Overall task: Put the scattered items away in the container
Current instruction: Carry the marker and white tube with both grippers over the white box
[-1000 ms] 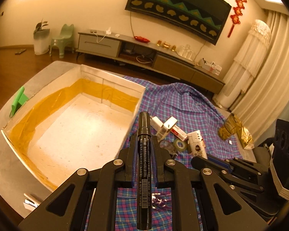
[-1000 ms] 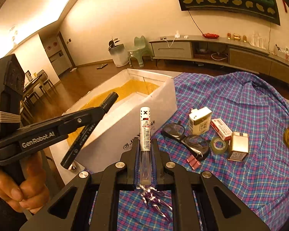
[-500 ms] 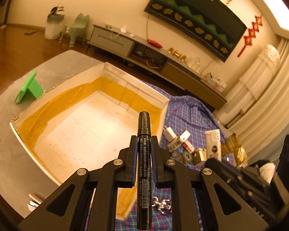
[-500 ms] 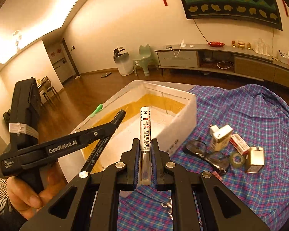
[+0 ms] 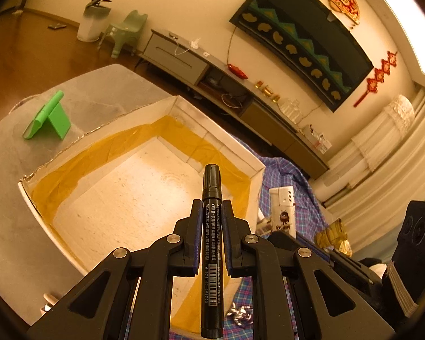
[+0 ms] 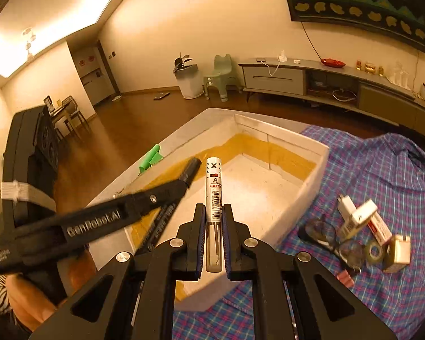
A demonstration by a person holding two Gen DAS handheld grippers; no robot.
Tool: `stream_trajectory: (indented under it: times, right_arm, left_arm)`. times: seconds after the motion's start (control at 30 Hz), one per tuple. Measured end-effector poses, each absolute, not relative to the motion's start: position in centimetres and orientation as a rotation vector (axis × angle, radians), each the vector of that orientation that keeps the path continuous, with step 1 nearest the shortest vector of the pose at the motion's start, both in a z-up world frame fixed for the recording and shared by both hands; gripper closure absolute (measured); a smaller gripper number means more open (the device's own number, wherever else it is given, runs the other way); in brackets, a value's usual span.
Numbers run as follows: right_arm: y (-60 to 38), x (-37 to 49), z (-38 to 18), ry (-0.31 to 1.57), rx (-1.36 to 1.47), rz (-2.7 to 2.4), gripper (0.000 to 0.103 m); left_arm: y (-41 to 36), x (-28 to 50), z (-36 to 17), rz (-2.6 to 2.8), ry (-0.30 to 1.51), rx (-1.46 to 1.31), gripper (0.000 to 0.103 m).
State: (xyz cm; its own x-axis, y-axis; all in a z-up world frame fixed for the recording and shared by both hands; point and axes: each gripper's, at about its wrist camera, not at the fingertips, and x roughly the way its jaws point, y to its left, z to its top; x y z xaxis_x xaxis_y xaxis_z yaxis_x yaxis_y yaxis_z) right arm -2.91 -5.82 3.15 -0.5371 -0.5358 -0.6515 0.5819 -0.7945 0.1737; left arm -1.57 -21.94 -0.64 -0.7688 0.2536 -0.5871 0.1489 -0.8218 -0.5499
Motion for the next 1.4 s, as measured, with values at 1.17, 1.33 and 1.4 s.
stream_trajectory:
  times: [1.17, 1.33, 1.4]
  right_arm:
    - [-11.2, -16.3, 1.2, 0.144, 1.234, -2.212, 0.091]
    - [-12.0, -18.0, 1.0, 0.154, 1.278, -2.197, 0.091]
    - [-12.3, -18.7, 0.9, 0.149, 1.295, -2.190, 0.091]
  left_arm:
    - [-26.3, -7.0, -2.6, 2.788, -1.038, -1.062, 0.090]
    - [-26.2, -8.0, -2.7, 2.786, -1.054, -1.075, 0.090]
    - [-26.0, -8.5, -2.8, 2.778, -1.060, -1.084, 0.090]
